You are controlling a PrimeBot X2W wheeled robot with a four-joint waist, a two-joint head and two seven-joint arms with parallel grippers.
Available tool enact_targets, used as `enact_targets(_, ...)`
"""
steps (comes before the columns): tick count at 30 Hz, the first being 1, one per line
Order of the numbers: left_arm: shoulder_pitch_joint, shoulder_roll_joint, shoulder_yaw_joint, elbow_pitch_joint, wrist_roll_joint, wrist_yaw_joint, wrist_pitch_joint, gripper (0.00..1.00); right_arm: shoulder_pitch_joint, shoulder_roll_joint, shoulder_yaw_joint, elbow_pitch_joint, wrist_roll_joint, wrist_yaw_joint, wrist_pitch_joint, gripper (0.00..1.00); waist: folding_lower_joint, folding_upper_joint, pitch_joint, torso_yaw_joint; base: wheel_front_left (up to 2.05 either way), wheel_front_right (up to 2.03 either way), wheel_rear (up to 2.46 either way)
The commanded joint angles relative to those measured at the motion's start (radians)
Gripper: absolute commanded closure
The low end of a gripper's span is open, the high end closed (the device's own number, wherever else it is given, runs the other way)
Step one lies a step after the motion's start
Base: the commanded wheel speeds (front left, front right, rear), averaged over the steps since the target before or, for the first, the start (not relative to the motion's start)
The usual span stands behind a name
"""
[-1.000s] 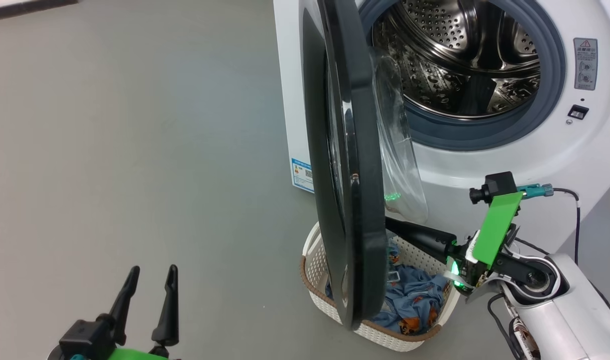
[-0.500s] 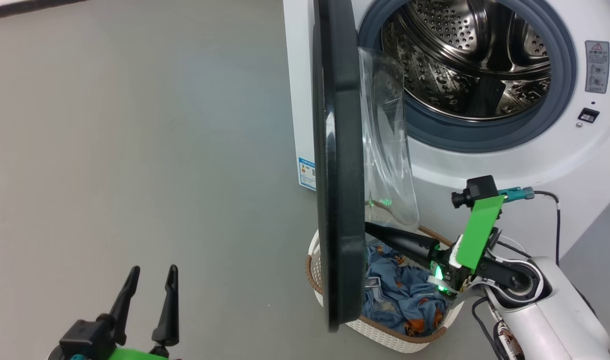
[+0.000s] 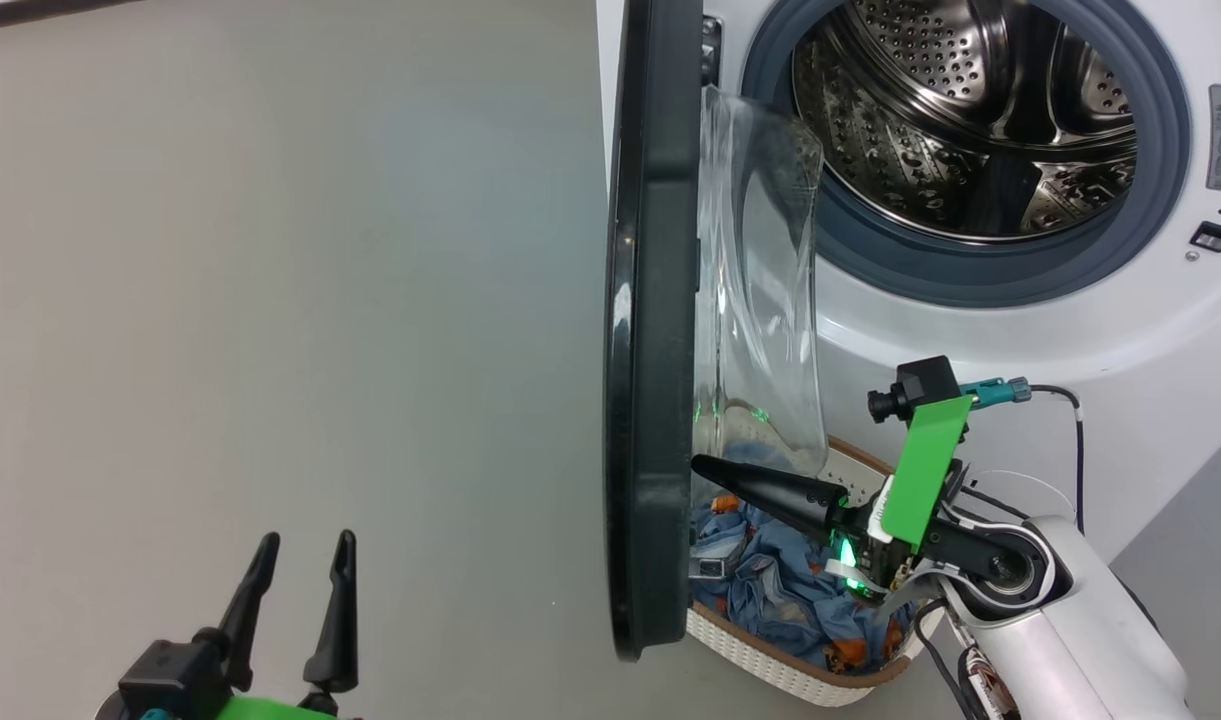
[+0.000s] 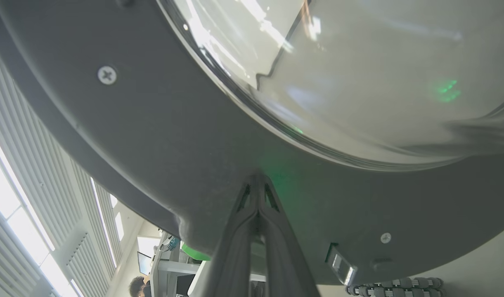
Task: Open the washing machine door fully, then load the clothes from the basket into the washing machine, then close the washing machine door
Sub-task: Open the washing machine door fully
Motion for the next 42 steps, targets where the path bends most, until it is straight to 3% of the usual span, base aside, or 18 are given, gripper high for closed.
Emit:
enact_targets(1, -0.021, 0.012, 0.035, -0.025, -0.001, -0.001, -0.009, 0.0, -0.036, 0.027, 0.026, -0.022, -0.012, 0.002, 0.008, 1.0, 0.0, 0.0, 0.002, 0.002, 0.0, 0.0, 0.0)
enact_targets(32, -0.021, 0.015, 0.036, -0.014, 0.004, -0.002, -0.009, 0.0, -0.028, 0.048, 0.012, -0.026, -0.012, 0.002, 0.023, 1.0, 0.0, 0.0, -0.013, -0.004, 0.0, 0.0, 0.0)
enact_targets(42, -0.019, 0.019, 0.033, -0.007, -0.001, -0.002, -0.009, 0.0, -0.009, 0.04, 0.006, -0.056, -0.026, 0.002, 0.016, 1.0, 0.0, 0.0, -0.028, -0.045, 0.0, 0.0, 0.0)
